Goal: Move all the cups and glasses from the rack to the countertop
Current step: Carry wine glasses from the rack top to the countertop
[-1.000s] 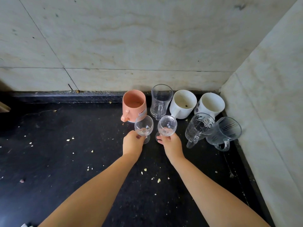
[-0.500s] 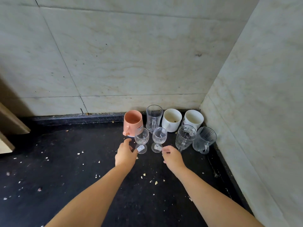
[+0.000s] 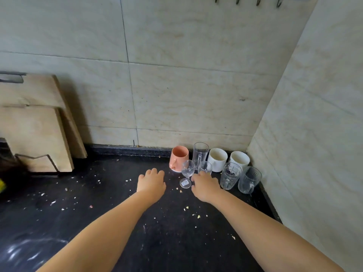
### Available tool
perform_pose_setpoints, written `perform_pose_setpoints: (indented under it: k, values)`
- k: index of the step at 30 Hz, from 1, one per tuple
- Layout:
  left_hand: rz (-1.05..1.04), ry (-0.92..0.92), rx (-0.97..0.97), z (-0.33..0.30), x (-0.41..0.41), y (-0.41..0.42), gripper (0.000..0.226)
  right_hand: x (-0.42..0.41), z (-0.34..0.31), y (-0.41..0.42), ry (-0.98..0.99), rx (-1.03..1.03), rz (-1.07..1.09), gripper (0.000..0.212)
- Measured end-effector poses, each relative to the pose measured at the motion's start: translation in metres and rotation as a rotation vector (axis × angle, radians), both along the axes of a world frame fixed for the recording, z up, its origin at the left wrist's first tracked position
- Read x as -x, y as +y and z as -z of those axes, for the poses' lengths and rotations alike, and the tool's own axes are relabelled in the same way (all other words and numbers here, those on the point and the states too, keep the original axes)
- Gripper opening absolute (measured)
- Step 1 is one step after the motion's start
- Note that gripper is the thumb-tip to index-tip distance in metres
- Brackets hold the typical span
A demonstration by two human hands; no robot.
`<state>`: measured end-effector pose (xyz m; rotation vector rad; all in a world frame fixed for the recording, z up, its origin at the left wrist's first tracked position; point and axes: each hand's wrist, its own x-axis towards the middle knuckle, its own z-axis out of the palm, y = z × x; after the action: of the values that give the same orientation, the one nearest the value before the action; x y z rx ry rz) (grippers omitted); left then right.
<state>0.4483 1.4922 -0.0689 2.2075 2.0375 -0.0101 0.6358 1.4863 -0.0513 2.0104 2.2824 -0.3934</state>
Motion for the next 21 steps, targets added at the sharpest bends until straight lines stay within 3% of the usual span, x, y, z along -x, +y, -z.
perform_pose_setpoints:
  k: [12, 21]
  values:
    - [-0.393, 0.039, -0.076, -0.033, 0.049, -0.137, 0.038, 0.071, -0.035, -0.057, -0.114, -0.087, -0.554, 0.039]
    - [-0.720, -0.035, -0.093, -0.038, 0.074, -0.284, 0.035, 0.139, -0.028, -0.161, -0.162, -0.056, -0.881, 0.042]
